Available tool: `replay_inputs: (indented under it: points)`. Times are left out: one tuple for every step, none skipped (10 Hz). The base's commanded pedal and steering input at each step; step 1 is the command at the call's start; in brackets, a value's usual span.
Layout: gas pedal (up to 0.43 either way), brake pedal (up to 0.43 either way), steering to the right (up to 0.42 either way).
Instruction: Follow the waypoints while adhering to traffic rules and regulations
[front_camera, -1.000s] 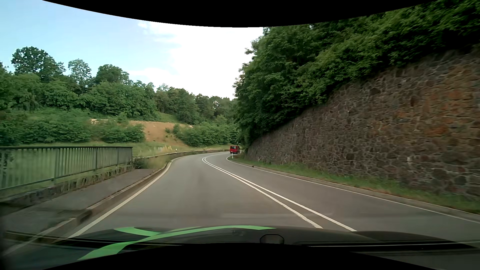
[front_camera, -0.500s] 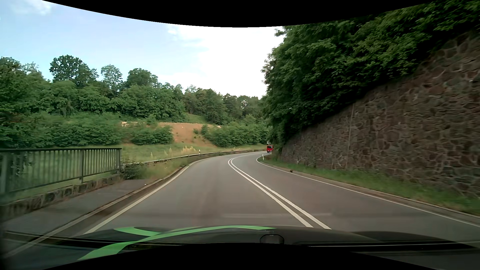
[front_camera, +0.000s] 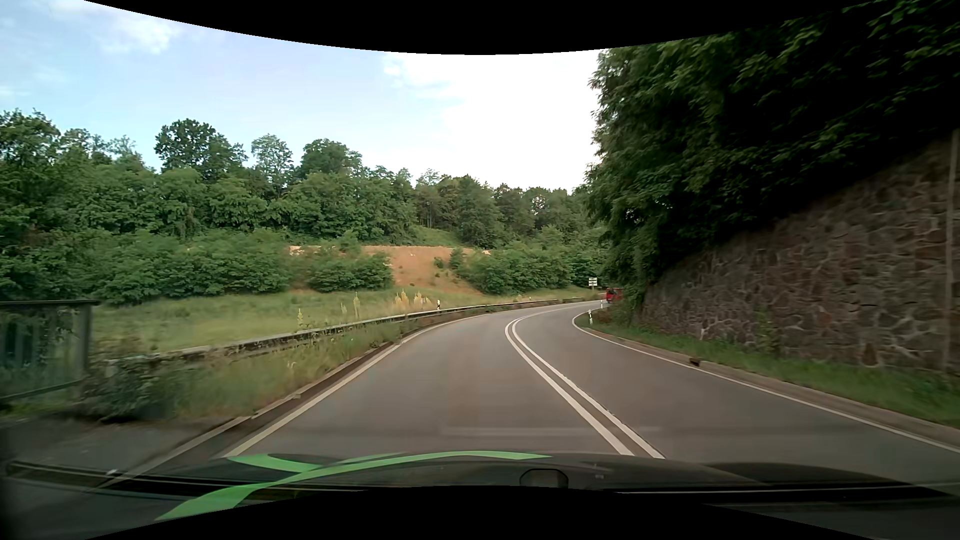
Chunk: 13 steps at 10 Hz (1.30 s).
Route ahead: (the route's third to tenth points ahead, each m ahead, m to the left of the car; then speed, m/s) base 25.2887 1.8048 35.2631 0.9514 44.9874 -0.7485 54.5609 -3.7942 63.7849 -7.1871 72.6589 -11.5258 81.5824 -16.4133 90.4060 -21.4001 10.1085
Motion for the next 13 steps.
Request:
replay_inputs:
  points:
    - [0.260, 0.000, -0.066]
    - [0.248, 0.000, -0.052]
    - [0.248, 0.000, -0.042]
    - [0.248, 0.000, -0.028]
    - [0.248, 0.000, -0.015]
    - [0.248, 0.000, -0.001]
    - [0.248, 0.000, 0.004]
    - [0.248, 0.000, 0.005]
    - [0.248, 0.000, 0.008]
    - [0.248, 0.000, 0.013]
    - [0.248, 0.000, 0.018]
    - [0.248, 0.000, 0.025]
    - [0.248, 0.000, 0.030]
